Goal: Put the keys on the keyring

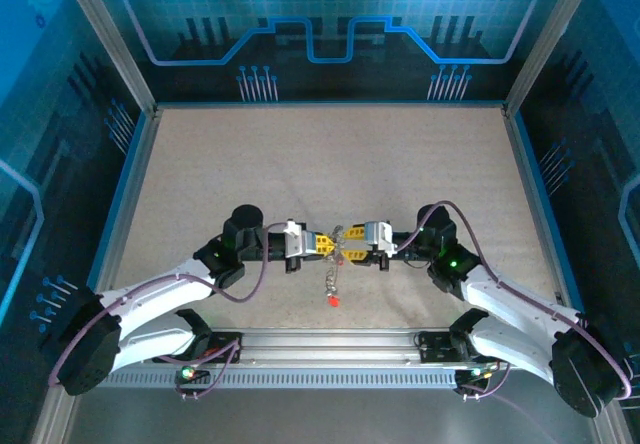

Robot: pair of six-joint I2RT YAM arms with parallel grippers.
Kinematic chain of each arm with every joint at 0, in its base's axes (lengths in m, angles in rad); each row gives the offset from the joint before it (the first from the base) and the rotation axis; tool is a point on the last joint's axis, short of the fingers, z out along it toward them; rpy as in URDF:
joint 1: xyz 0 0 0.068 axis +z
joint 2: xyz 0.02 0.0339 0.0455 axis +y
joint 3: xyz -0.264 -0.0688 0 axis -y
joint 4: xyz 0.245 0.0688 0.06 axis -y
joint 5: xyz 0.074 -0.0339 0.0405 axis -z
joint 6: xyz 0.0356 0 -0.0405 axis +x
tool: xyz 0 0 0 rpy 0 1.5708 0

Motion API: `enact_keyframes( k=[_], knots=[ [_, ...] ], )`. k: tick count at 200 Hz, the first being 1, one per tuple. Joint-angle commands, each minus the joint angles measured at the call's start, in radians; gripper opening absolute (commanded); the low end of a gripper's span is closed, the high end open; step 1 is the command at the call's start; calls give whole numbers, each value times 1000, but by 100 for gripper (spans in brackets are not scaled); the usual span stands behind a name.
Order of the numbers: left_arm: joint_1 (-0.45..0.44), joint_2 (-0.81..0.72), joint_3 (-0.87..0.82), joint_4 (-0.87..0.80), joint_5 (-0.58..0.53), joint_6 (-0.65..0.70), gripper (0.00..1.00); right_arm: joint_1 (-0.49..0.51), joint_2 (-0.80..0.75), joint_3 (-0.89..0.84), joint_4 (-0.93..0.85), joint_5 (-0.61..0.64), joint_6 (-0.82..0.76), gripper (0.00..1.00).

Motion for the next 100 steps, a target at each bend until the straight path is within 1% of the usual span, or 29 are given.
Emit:
enact_keyframes(
  k=[1,25,49,71,90,100],
  knots=[
    [1,11,-6,142,71,-37,0,-12,-12,-21,50,-28,44,33],
    [1,34,-2,168,104,-46,0,-11,-9,-18,70,-37,54,31],
    [0,49,-8,193,102,-49,0,-12,4,-10,84,-58,36,20],
    [1,63,-5,203,105,-52,0,-8,13,-14,120,-63,50,19],
    [1,63,-11,223,96,-56,0,-8,23,-6,101,-52,35,19],
    [1,66,-13,236,96,-63,0,-7,21,-6,100,-40,40,17]
  ],
)
